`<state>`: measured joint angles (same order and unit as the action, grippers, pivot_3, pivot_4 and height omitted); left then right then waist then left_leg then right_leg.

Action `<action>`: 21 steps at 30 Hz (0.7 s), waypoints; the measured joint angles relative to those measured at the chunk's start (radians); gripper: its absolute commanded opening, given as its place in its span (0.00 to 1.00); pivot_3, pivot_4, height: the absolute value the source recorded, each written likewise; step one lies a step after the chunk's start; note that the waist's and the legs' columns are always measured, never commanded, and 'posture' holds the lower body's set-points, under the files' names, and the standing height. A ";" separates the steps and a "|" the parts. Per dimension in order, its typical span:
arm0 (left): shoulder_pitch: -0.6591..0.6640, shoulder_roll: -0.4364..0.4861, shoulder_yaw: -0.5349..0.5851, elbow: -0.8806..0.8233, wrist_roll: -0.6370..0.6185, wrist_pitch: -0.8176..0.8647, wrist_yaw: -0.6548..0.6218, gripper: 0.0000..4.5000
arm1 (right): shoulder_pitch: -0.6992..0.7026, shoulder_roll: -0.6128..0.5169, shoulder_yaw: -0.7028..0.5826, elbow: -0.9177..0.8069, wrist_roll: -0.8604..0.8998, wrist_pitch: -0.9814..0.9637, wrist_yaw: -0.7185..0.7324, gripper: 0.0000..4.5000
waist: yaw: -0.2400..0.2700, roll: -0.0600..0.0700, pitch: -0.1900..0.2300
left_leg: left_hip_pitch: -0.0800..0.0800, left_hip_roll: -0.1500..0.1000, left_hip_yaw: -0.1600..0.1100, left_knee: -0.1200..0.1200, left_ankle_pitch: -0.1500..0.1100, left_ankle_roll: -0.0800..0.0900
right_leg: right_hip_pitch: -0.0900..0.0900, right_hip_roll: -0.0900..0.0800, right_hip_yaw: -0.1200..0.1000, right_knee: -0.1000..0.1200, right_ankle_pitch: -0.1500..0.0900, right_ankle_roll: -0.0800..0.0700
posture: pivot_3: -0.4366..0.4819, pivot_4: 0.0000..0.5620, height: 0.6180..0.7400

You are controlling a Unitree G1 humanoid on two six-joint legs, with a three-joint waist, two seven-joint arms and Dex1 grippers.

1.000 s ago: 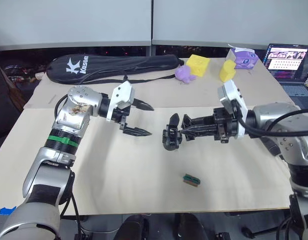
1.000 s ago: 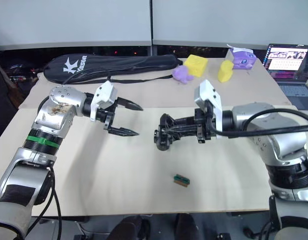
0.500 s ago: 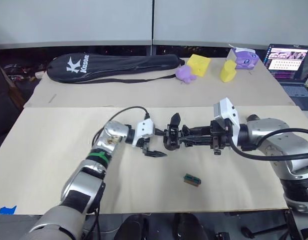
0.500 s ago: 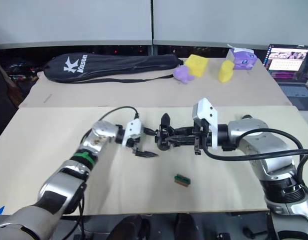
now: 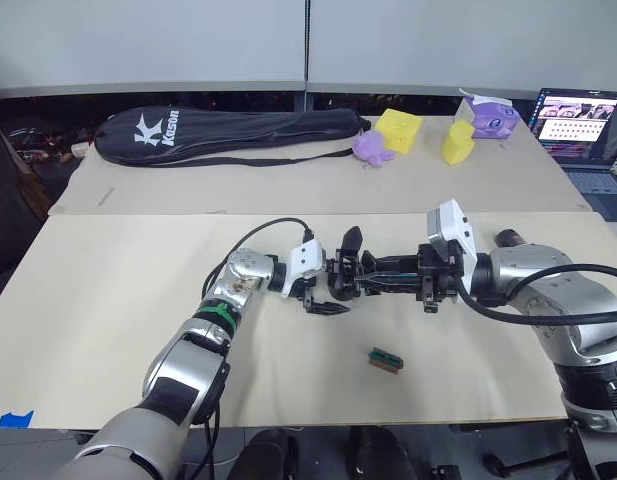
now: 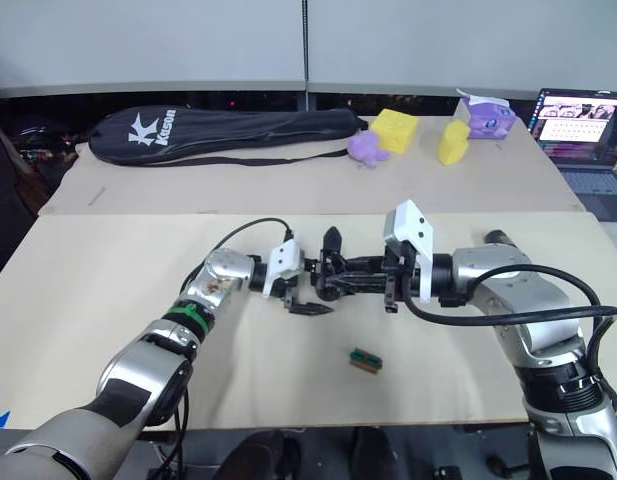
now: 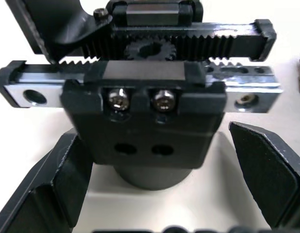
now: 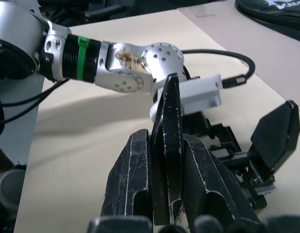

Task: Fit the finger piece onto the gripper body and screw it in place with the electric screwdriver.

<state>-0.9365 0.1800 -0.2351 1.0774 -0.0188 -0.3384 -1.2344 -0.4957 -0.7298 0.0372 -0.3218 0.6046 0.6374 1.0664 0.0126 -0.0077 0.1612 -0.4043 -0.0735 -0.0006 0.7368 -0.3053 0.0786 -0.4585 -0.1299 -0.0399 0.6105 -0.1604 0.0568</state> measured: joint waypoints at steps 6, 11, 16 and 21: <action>-0.011 -0.014 0.024 0.054 0.013 -0.032 0.024 0.51 | -0.029 0.084 0.044 0.128 -0.096 -0.230 0.071 0.09 | -0.002 -0.001 -0.001 | 0.002 -0.001 0.001 -0.001 0.000 0.000 | 0.001 0.000 0.000 0.000 0.000 0.000 | 0.48 0.27 0.86; -0.013 -0.021 0.029 0.062 0.021 -0.047 0.007 0.51 | -0.066 0.162 0.071 0.259 -0.133 -0.316 0.094 0.09 | -0.001 -0.001 -0.001 | 0.001 -0.001 0.001 0.000 0.000 0.000 | 0.001 0.000 0.000 0.000 0.000 0.000 | 0.48 0.27 0.86; -0.013 -0.021 0.032 0.062 0.029 -0.059 -0.003 0.51 | -0.082 0.179 0.075 0.322 -0.151 -0.335 0.126 0.09 | -0.001 -0.001 -0.001 | 0.001 -0.001 0.000 -0.001 0.000 0.000 | 0.001 0.000 0.000 0.000 0.000 0.000 | 0.48 0.27 0.86; -0.013 -0.021 0.037 0.062 0.040 -0.065 -0.001 0.51 | -0.082 0.198 0.080 0.345 -0.153 -0.336 0.133 0.09 | -0.002 -0.001 -0.001 | 0.001 -0.001 0.000 0.000 0.000 0.000 | 0.001 0.000 0.000 0.001 0.000 0.000 | 0.48 0.27 0.86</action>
<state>-0.9496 0.1590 -0.1985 1.1396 0.0208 -0.4038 -1.2355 -0.5772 -0.5321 0.1173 0.0231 0.4519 0.3019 1.1995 0.0109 -0.0085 0.1607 -0.4029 -0.0745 -0.0003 0.7366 -0.3052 0.0783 -0.4580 -0.1297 -0.0401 0.6112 -0.1602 0.0571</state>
